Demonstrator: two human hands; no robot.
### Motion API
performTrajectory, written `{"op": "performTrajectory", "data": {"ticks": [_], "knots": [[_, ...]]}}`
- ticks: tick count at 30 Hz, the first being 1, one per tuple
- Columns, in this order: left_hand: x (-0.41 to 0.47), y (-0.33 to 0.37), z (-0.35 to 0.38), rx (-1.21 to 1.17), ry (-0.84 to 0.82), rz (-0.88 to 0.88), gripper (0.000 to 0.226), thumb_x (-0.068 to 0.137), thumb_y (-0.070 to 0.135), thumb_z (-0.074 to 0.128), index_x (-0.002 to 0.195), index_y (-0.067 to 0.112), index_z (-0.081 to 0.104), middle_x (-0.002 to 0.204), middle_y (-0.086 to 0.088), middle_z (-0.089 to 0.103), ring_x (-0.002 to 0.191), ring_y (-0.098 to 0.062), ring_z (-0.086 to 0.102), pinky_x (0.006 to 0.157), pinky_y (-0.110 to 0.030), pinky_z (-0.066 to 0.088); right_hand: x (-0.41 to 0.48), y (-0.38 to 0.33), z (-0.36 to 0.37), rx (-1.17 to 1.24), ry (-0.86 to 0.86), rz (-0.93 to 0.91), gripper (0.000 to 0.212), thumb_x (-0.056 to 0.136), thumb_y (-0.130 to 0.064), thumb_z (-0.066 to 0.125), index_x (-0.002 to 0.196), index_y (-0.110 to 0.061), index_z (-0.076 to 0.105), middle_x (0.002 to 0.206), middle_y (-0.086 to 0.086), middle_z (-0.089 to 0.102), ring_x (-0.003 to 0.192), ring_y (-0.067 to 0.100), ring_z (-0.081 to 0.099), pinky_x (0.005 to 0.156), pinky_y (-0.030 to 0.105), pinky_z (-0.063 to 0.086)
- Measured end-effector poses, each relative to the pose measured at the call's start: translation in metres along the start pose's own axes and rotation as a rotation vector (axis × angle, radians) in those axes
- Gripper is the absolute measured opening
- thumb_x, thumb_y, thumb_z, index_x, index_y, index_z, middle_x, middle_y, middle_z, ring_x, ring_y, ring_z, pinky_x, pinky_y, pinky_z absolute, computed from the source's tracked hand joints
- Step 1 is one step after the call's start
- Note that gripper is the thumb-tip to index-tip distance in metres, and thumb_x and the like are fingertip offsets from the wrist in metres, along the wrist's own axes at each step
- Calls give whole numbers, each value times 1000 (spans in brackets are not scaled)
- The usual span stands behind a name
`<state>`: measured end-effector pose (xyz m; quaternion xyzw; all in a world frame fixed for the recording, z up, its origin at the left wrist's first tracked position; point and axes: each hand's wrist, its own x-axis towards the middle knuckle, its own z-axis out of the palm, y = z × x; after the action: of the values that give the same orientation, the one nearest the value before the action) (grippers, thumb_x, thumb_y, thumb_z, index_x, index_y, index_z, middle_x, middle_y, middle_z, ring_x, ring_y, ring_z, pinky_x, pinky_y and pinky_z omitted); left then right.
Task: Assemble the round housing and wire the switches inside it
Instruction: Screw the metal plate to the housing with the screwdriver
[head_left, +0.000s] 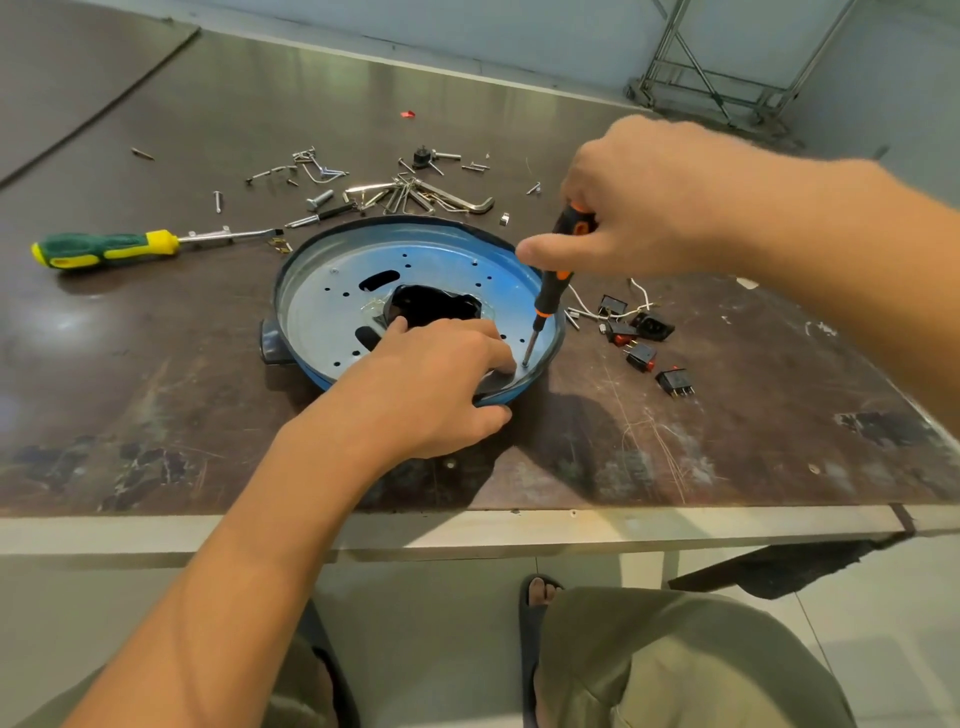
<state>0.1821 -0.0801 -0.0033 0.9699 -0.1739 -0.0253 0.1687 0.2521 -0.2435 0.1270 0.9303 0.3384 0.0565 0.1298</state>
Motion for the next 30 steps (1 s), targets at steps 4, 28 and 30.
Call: {"op": "performTrajectory", "data": {"ticks": [4,28,30], "knots": [[0,0,0,-5,3,6,43,87,49,63,128,34,60,122,15,55,112,-13,53,107,-61,36,1,2,1,-43,-80,-47,60,83,-72,36,108,-19,50,69,1,56,66,29,58,55,36,40],[-1,2,-3,2,-6,0,42,87,48,63,126,33,60,121,15,55,112,-13,53,103,-59,42,-1,15,-1,192,-225,-98,48,80,-66,55,108,-27,50,62,-7,59,53,7,55,50,26,33],[-1,2,-3,6,-5,2,42,87,48,64,126,32,61,121,14,56,112,-14,53,103,-59,42,-3,14,-3,213,-227,-144,33,83,-51,62,104,-28,52,67,-10,57,58,-3,55,51,23,32]]}}
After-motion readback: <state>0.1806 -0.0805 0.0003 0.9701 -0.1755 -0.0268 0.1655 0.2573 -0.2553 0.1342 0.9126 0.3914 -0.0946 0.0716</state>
